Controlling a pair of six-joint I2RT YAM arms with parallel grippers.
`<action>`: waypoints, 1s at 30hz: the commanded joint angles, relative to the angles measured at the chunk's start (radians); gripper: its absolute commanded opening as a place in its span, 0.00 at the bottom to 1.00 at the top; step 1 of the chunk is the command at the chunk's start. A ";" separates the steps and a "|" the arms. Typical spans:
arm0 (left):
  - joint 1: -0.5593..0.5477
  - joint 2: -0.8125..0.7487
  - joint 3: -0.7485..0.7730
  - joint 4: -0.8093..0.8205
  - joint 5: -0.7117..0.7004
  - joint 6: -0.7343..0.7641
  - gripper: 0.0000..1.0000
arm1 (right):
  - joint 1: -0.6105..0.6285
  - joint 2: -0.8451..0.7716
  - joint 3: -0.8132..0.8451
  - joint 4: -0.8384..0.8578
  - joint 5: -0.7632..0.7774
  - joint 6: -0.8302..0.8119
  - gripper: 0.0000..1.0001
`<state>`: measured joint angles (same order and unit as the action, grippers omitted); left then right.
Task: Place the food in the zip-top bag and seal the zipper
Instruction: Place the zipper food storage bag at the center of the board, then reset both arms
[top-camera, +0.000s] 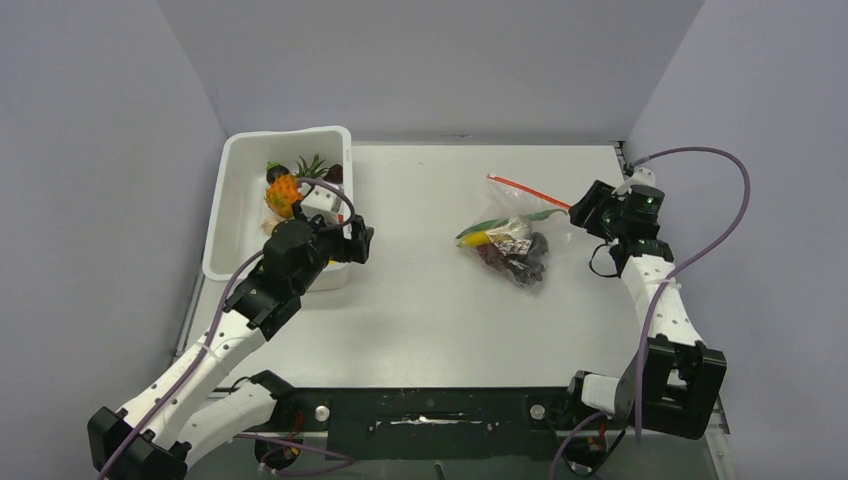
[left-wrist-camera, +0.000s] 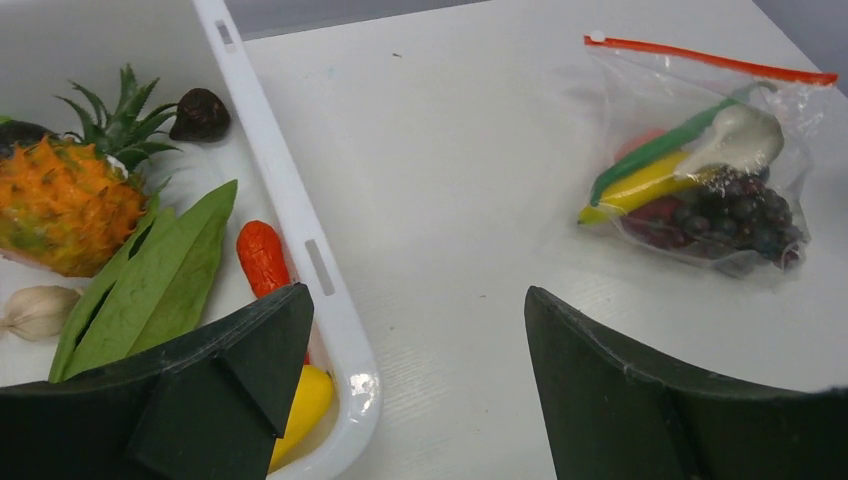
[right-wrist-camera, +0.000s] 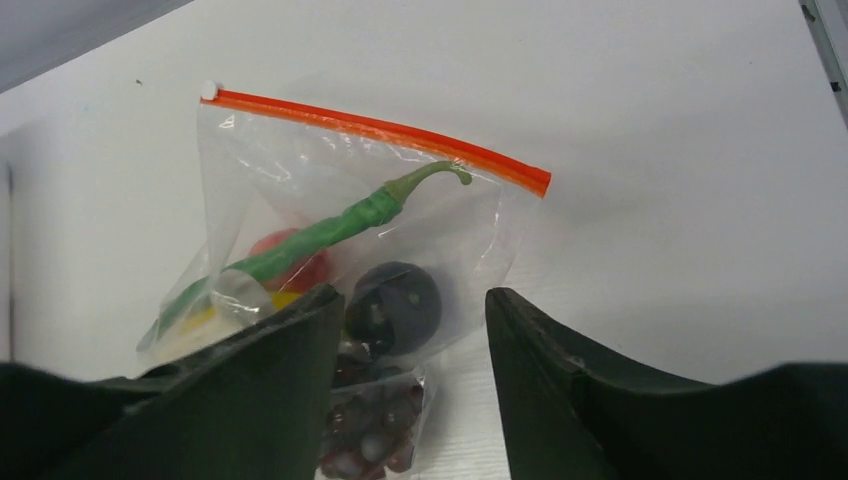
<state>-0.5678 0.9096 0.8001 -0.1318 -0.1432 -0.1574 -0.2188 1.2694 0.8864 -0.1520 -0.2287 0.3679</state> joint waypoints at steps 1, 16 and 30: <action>-0.001 -0.019 0.013 0.079 -0.150 -0.082 0.78 | 0.041 -0.140 0.018 -0.021 -0.006 -0.022 0.60; -0.010 -0.064 0.060 0.088 -0.061 -0.147 0.78 | 0.205 -0.456 0.005 -0.194 -0.032 0.048 0.98; -0.009 -0.122 0.025 0.147 -0.039 -0.187 0.78 | 0.205 -0.614 0.001 -0.227 -0.004 0.086 0.98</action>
<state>-0.5743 0.8104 0.8104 -0.0547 -0.1867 -0.3153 -0.0181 0.6731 0.8825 -0.3840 -0.2462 0.4397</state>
